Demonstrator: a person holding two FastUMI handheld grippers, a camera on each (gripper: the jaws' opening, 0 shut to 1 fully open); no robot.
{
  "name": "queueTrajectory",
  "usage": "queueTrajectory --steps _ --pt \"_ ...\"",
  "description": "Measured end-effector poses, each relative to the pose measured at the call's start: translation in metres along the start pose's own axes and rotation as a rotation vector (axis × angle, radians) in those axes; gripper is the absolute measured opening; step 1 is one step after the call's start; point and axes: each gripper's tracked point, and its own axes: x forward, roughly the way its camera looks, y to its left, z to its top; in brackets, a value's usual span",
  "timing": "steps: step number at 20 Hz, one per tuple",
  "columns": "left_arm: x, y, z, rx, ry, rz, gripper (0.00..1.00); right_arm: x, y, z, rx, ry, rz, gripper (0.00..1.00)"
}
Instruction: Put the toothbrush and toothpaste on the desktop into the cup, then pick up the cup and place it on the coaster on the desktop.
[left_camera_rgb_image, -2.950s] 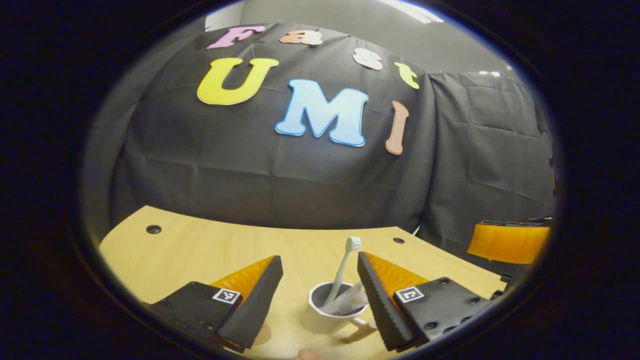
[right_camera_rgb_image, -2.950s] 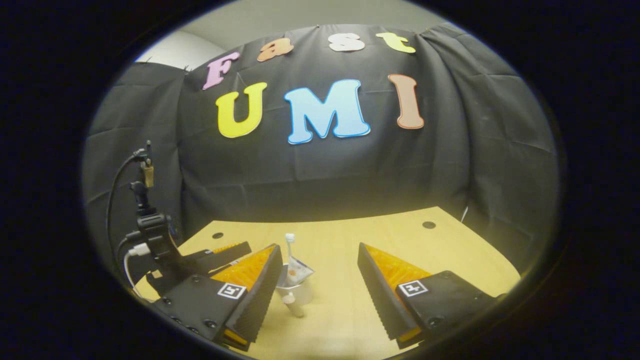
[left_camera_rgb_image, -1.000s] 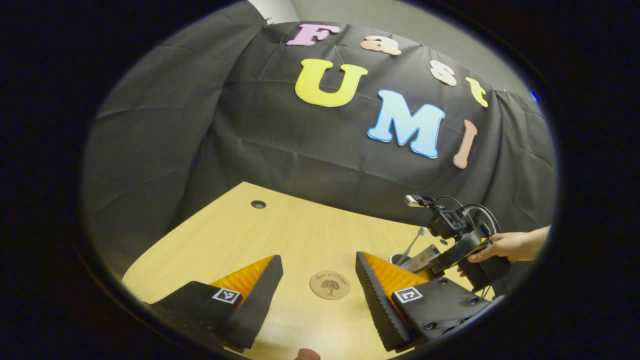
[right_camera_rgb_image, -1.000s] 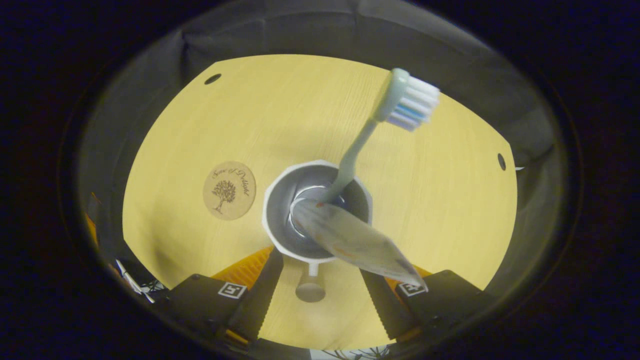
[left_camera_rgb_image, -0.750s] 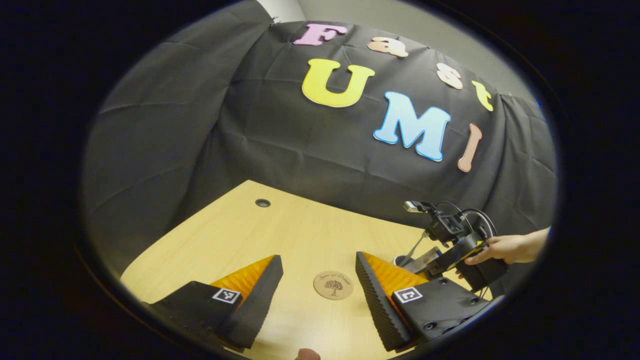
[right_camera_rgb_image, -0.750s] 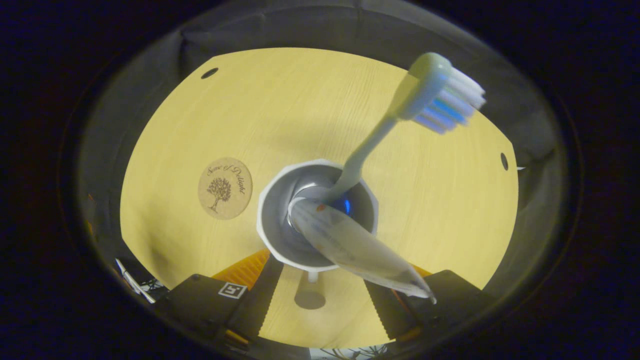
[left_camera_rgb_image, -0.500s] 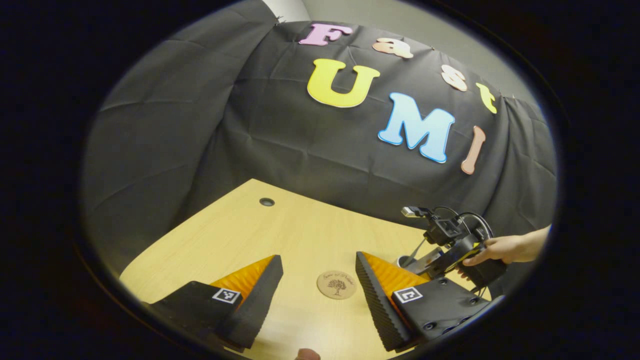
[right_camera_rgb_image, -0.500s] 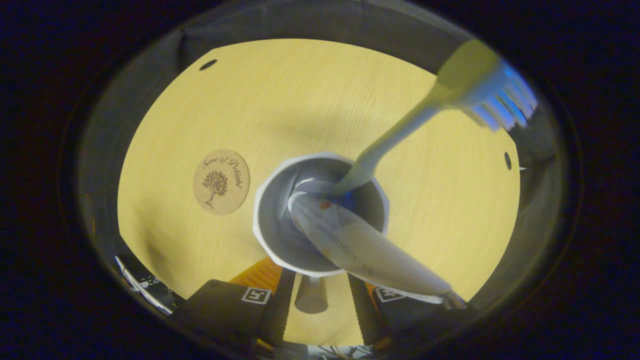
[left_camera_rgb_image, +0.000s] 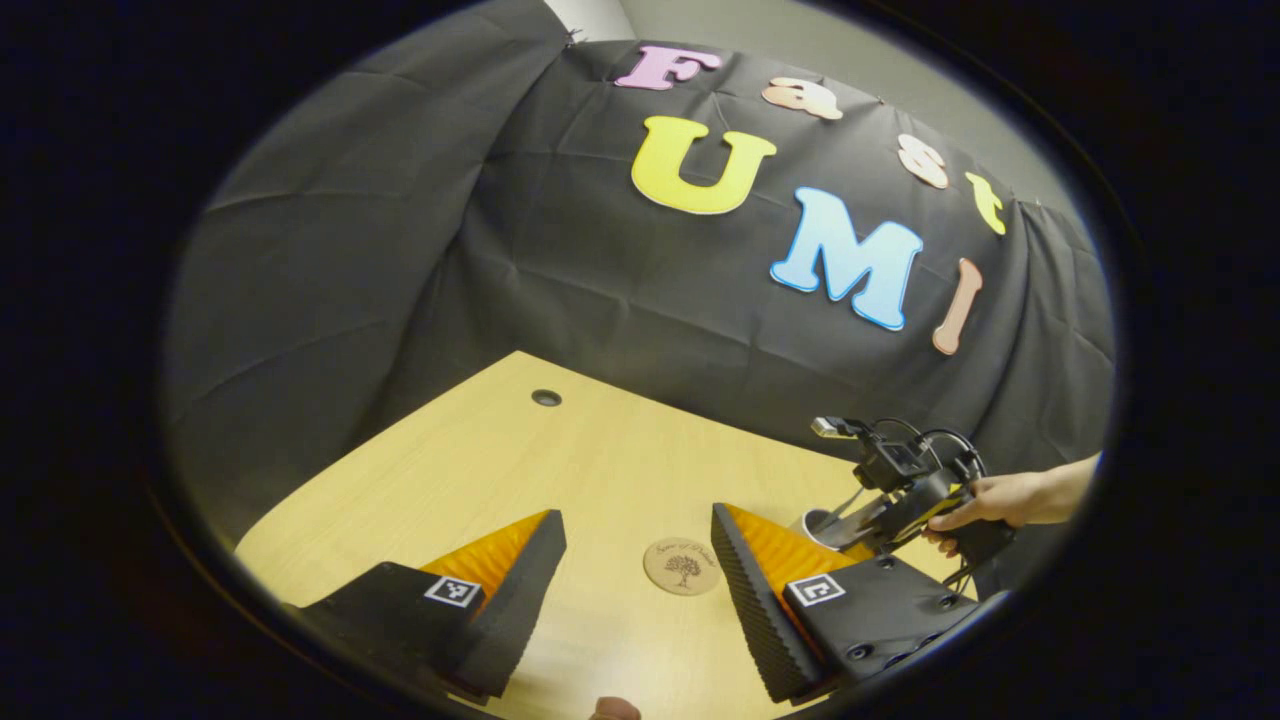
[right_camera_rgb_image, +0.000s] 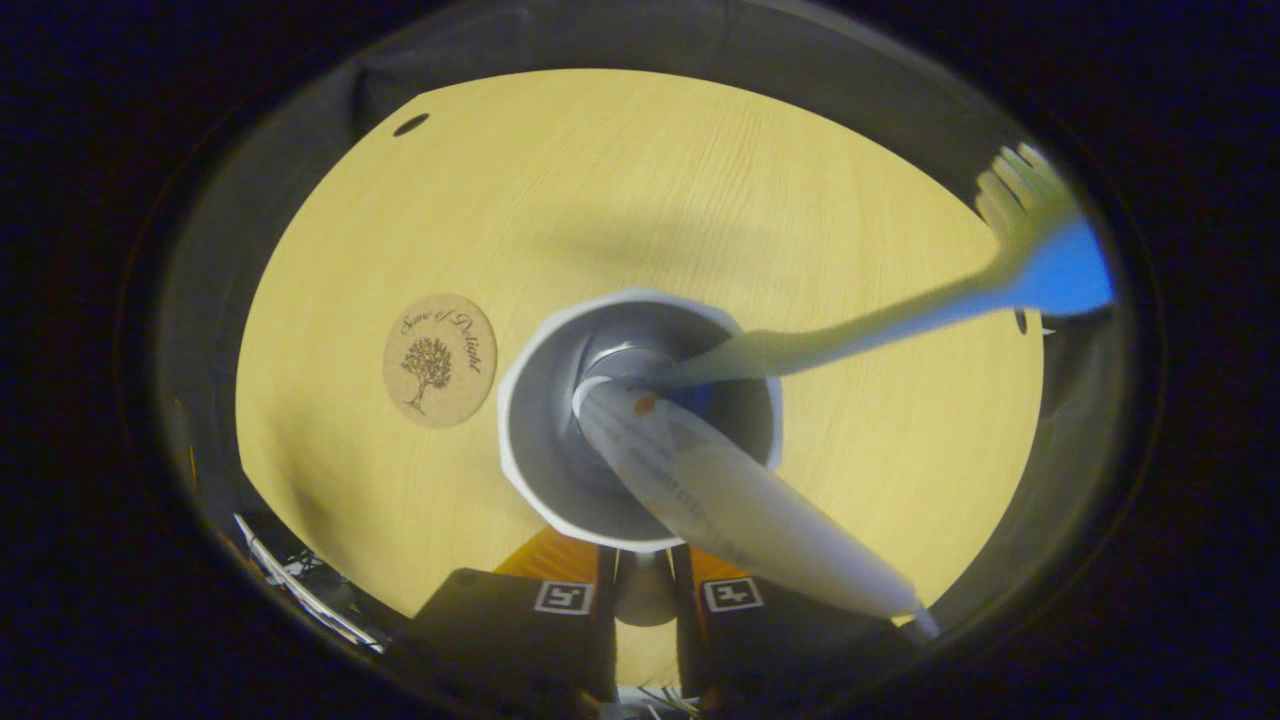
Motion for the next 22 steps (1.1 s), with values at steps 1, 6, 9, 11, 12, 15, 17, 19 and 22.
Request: queueTrajectory --steps 1,6,9,11,12,15,17,19,22 --pt "0.0 0.001 0.0 0.001 0.0 0.001 0.92 -0.001 0.0 0.0 -0.007 -0.005 0.001 0.31" --pt "0.0 0.004 0.002 0.005 -0.005 0.009 0.92 -0.001 0.002 -0.001 -0.046 -0.023 0.012 0.25" --pt "0.001 0.003 0.001 0.003 -0.004 0.014 0.92 -0.006 0.009 0.002 -0.062 -0.048 0.032 0.25" --pt "0.002 0.003 0.001 0.002 -0.004 0.017 0.92 -0.01 0.017 0.002 -0.062 -0.05 0.053 0.25" --pt "0.002 0.004 0.0 0.002 -0.005 0.019 0.92 -0.012 0.022 0.002 -0.066 -0.056 0.061 0.25" --pt "-0.002 0.008 0.001 0.001 -0.007 0.031 0.95 -0.02 0.038 0.006 -0.089 -0.069 0.081 0.25" --pt "-0.007 0.013 0.0 0.004 -0.009 0.047 0.95 -0.024 0.051 0.011 -0.118 -0.075 0.092 0.25" --pt "-0.013 0.022 -0.002 0.006 -0.009 0.068 0.91 -0.026 0.065 0.016 -0.147 -0.078 0.102 0.25" --pt "-0.027 0.036 -0.005 -0.004 -0.01 0.099 0.91 -0.024 0.087 0.023 -0.189 -0.079 0.111 0.25"
